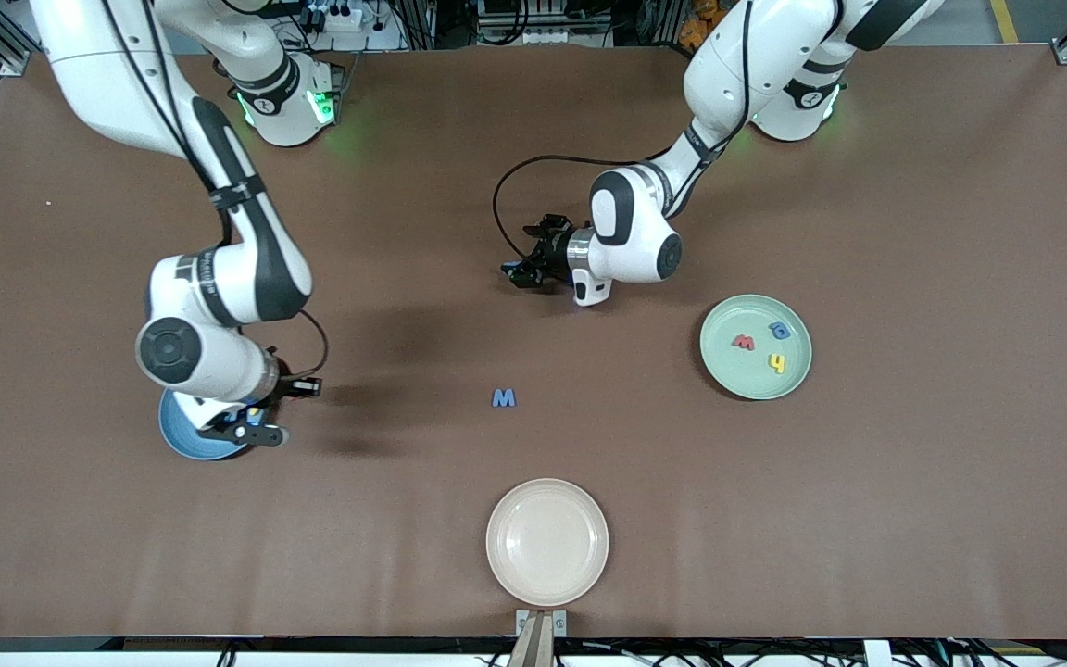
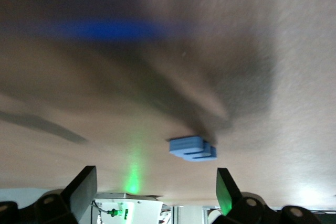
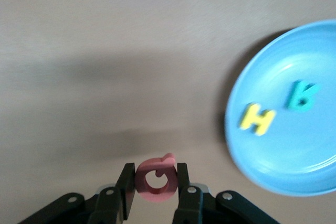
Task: Sort uppercase to blue plate, lowercase to green plate
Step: 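Carry the pink o to the blue plate while the left gripper grasps m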
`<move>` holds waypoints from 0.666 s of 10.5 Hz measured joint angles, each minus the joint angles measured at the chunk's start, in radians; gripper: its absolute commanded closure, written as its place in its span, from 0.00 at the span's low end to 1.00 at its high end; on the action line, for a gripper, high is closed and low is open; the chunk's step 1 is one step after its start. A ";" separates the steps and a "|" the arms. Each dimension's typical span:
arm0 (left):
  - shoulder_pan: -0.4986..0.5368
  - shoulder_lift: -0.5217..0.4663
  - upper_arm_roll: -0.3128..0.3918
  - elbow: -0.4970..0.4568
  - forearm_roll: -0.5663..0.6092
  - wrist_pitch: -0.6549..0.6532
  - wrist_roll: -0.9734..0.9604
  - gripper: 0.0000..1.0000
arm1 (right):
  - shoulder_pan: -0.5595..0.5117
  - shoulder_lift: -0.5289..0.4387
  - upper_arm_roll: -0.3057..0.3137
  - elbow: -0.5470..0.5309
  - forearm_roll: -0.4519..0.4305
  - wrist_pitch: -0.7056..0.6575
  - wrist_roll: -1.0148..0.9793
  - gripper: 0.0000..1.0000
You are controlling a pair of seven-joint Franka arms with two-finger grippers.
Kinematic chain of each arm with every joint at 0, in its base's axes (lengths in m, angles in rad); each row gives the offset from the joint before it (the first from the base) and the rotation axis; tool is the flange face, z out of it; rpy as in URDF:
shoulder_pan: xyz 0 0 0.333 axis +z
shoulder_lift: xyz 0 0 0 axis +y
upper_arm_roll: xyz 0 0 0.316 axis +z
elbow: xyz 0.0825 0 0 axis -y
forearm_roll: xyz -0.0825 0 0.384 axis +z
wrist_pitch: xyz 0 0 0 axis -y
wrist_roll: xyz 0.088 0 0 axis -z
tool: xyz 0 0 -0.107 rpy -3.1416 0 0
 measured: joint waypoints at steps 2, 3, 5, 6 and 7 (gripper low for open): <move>0.001 -0.004 0.014 0.005 -0.009 0.000 -0.002 0.00 | -0.067 -0.007 0.000 0.000 -0.053 0.000 -0.138 1.00; 0.002 -0.004 0.016 0.005 -0.010 0.000 -0.004 0.00 | -0.099 -0.009 0.000 0.000 -0.064 0.001 -0.210 1.00; 0.001 0.000 0.016 0.003 -0.012 0.000 -0.005 0.01 | -0.146 -0.009 0.000 0.000 -0.071 0.004 -0.324 1.00; 0.000 0.000 0.016 0.002 -0.016 0.000 -0.006 0.01 | -0.162 -0.010 0.000 0.000 -0.072 0.004 -0.379 0.77; 0.000 0.000 0.016 0.001 -0.018 0.000 -0.010 0.01 | -0.179 -0.009 0.000 0.000 -0.072 0.006 -0.434 0.17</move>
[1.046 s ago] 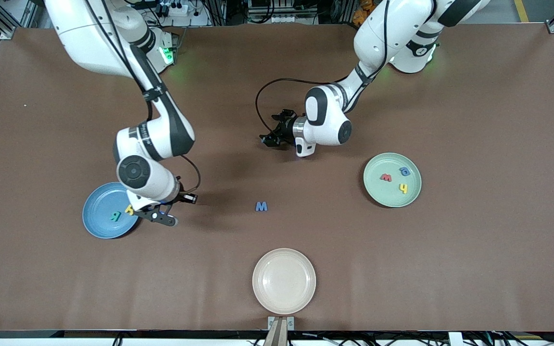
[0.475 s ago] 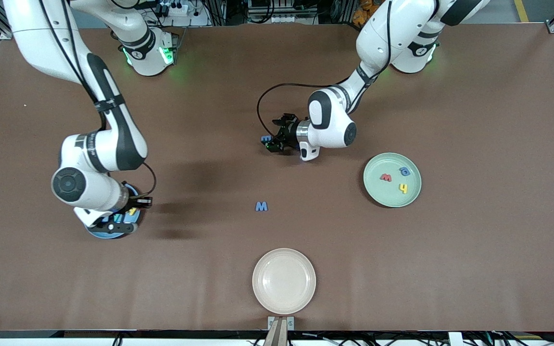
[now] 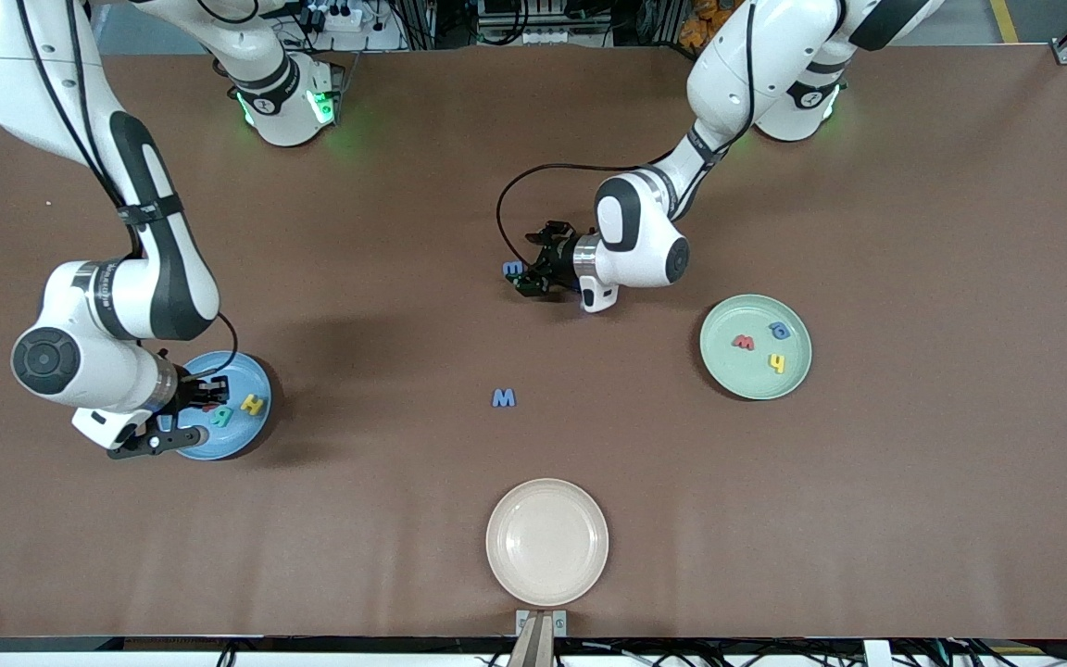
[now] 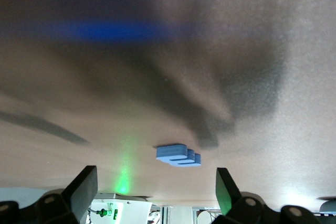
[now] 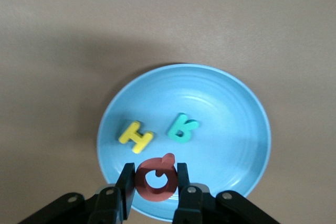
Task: Sort uppercase to blue plate, lowercase to green plate
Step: 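Carry the pink o to the blue plate while the left gripper grasps m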
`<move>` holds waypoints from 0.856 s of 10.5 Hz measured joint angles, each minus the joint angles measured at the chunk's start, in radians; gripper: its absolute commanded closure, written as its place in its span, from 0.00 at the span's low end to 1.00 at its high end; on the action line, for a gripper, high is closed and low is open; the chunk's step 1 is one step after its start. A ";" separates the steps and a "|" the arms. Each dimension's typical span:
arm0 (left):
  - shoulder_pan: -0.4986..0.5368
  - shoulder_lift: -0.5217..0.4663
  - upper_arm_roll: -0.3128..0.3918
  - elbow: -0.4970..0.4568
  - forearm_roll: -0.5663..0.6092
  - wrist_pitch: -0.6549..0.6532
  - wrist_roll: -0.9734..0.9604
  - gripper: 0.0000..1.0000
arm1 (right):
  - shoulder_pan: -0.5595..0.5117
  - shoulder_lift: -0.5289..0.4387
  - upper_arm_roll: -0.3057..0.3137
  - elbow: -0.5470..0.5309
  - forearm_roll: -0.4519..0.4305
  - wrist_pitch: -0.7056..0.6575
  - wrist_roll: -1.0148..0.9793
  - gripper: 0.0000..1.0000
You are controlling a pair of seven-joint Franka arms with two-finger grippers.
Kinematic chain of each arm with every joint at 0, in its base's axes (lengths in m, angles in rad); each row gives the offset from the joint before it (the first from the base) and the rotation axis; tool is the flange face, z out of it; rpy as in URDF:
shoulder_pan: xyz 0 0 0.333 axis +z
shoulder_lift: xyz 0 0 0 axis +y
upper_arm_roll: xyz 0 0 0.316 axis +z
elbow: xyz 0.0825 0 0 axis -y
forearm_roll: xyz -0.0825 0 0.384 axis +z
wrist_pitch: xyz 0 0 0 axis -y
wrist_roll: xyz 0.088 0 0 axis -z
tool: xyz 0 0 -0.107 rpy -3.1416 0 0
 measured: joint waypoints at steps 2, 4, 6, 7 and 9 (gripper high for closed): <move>-0.001 0.003 0.000 -0.001 -0.003 0.000 -0.010 0.02 | -0.040 0.000 0.000 -0.001 0.000 0.003 -0.079 0.00; -0.003 0.009 0.000 -0.003 -0.006 0.000 -0.024 0.02 | -0.053 0.000 0.002 -0.005 0.005 0.002 -0.094 0.00; -0.003 0.021 0.000 -0.001 -0.009 -0.001 -0.035 0.11 | -0.052 0.001 0.009 -0.006 0.010 0.002 -0.094 0.00; -0.004 0.021 0.000 0.001 -0.009 -0.001 -0.040 0.16 | -0.052 0.001 0.011 -0.006 0.010 0.001 -0.094 0.00; -0.004 0.021 0.000 0.005 -0.010 -0.001 -0.052 0.24 | -0.051 0.001 0.014 -0.006 0.011 0.001 -0.094 0.00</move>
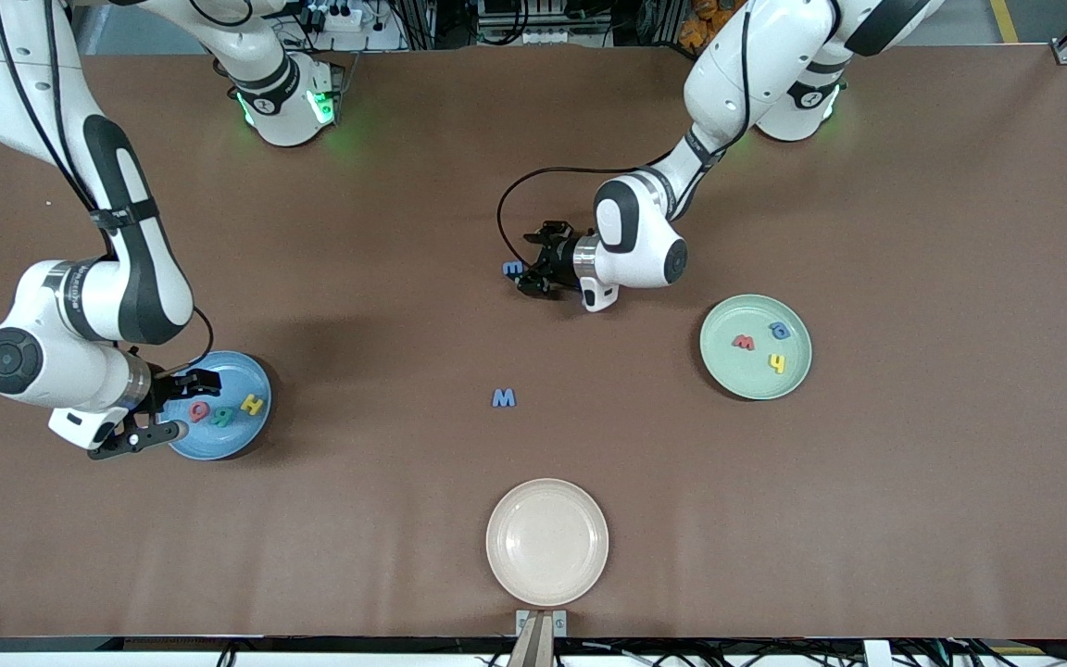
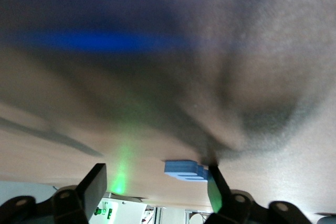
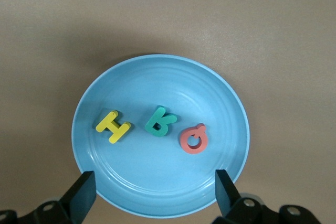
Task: Sort uppercase to blue plate, lowercase to green plate
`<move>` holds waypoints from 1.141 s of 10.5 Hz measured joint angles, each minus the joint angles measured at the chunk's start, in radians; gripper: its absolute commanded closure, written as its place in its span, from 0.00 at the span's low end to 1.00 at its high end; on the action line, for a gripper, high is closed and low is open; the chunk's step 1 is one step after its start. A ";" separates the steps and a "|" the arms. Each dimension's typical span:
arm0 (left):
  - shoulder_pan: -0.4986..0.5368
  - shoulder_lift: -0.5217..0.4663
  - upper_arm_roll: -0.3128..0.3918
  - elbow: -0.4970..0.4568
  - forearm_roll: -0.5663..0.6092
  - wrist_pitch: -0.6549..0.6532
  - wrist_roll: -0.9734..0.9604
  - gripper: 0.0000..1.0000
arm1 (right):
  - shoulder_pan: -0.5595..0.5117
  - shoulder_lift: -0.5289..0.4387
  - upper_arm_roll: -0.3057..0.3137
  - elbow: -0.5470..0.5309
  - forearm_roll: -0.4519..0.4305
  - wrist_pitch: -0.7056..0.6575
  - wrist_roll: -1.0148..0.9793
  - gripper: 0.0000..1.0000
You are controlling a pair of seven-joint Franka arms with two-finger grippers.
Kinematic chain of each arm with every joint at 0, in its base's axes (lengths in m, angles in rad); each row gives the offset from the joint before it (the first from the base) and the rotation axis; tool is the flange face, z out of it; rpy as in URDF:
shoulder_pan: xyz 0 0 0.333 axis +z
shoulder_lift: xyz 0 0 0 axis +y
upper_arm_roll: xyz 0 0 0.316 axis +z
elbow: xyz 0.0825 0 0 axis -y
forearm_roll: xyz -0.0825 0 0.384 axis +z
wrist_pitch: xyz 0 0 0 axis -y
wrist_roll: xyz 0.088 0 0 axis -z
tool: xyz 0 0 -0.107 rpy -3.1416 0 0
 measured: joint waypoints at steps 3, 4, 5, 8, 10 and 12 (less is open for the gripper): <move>0.000 0.000 0.000 0.002 -0.001 0.000 -0.003 0.44 | 0.000 0.000 0.001 0.000 0.000 0.000 0.000 0.00; 0.000 0.000 0.000 0.003 -0.001 0.000 -0.003 0.50 | 0.000 0.000 0.001 0.000 0.000 0.000 0.000 0.00; 0.000 0.000 0.000 0.004 -0.002 0.000 -0.003 0.60 | 0.001 0.000 0.001 0.000 0.001 0.000 0.000 0.00; 0.000 0.000 0.000 0.007 -0.004 -0.001 -0.004 0.77 | 0.001 0.000 0.002 0.000 0.001 0.000 0.000 0.00; 0.000 0.000 -0.001 0.007 -0.004 -0.005 -0.008 0.82 | 0.001 0.000 0.003 0.000 0.001 -0.001 0.000 0.00; 0.000 0.000 -0.001 0.007 -0.004 -0.005 -0.019 0.82 | 0.002 0.000 0.004 0.000 0.001 -0.002 0.000 0.00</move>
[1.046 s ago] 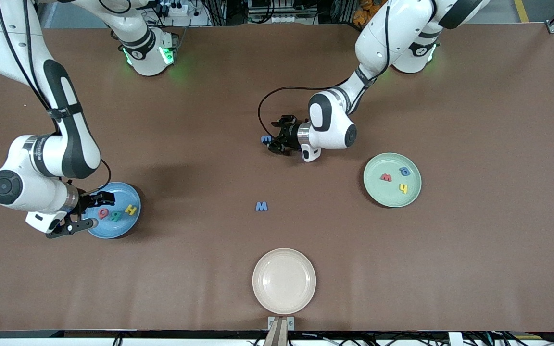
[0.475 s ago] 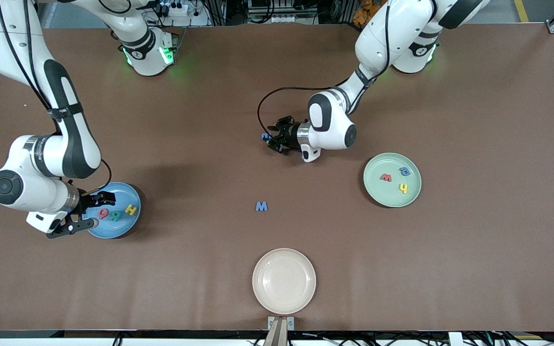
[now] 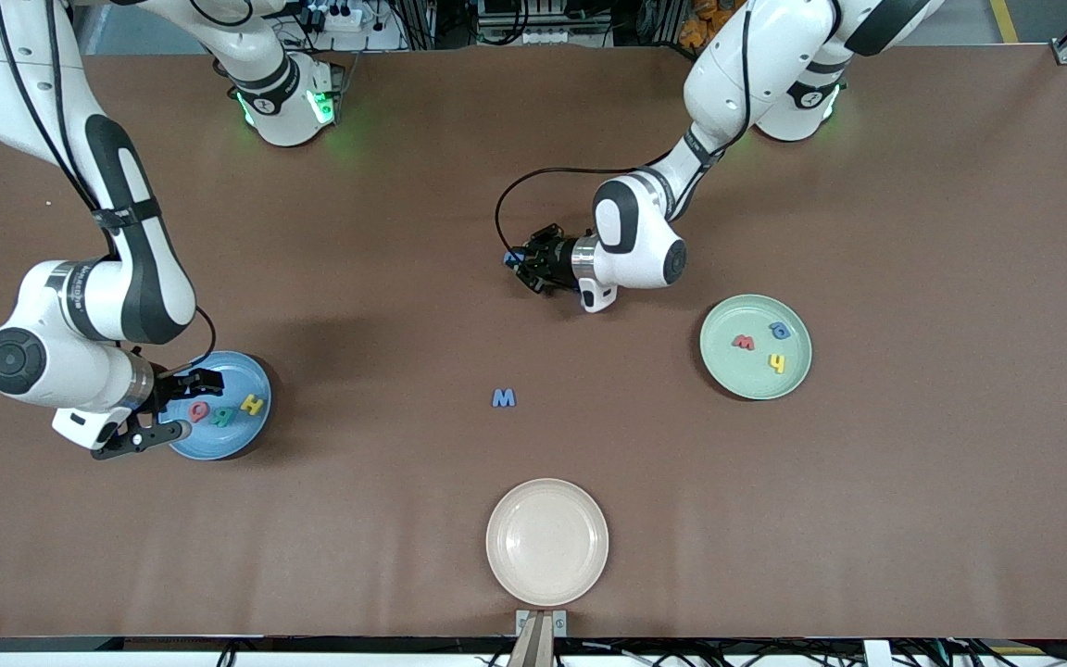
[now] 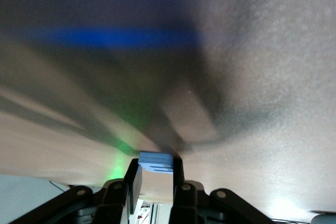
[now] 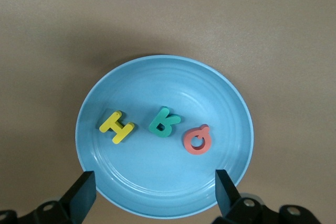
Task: Sort uppercase to blue plate, lowercase to green plate
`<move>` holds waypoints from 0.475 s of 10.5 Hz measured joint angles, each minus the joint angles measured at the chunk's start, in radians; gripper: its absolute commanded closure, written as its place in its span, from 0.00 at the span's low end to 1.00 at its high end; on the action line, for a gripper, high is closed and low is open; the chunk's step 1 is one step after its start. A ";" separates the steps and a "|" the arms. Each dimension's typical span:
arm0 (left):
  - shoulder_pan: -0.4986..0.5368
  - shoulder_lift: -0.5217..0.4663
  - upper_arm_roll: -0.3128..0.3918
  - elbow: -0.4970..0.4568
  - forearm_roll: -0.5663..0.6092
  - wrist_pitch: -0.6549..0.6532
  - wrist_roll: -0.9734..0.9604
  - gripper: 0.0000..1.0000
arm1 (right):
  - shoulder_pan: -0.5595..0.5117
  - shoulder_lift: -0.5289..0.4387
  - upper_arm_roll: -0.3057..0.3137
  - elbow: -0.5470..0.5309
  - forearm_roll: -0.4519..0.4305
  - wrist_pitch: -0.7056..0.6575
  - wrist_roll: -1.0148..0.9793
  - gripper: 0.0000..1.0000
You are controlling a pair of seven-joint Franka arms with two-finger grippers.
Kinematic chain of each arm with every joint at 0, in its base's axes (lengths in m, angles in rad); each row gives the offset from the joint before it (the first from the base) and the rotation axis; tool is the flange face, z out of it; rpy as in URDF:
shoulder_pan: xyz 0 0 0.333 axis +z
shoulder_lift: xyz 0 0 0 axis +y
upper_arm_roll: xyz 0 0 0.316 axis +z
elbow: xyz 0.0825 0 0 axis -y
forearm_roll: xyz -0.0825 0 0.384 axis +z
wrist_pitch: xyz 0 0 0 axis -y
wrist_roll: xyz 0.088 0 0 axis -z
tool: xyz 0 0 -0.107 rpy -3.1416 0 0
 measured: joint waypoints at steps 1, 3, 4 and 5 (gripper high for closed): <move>0.000 0.000 0.000 0.000 0.000 0.000 -0.001 0.82 | 0.001 0.000 0.001 0.000 0.000 0.000 0.000 0.00; -0.001 0.000 0.000 0.000 0.000 -0.013 -0.002 0.82 | 0.003 0.000 0.002 0.000 0.000 -0.002 0.000 0.00; -0.002 -0.002 -0.001 0.000 0.000 -0.041 -0.002 0.82 | 0.004 0.000 0.002 0.000 0.000 -0.002 0.000 0.00; -0.003 -0.010 -0.001 -0.001 0.001 -0.070 -0.002 0.82 | 0.004 0.000 0.003 0.000 0.000 -0.002 0.000 0.00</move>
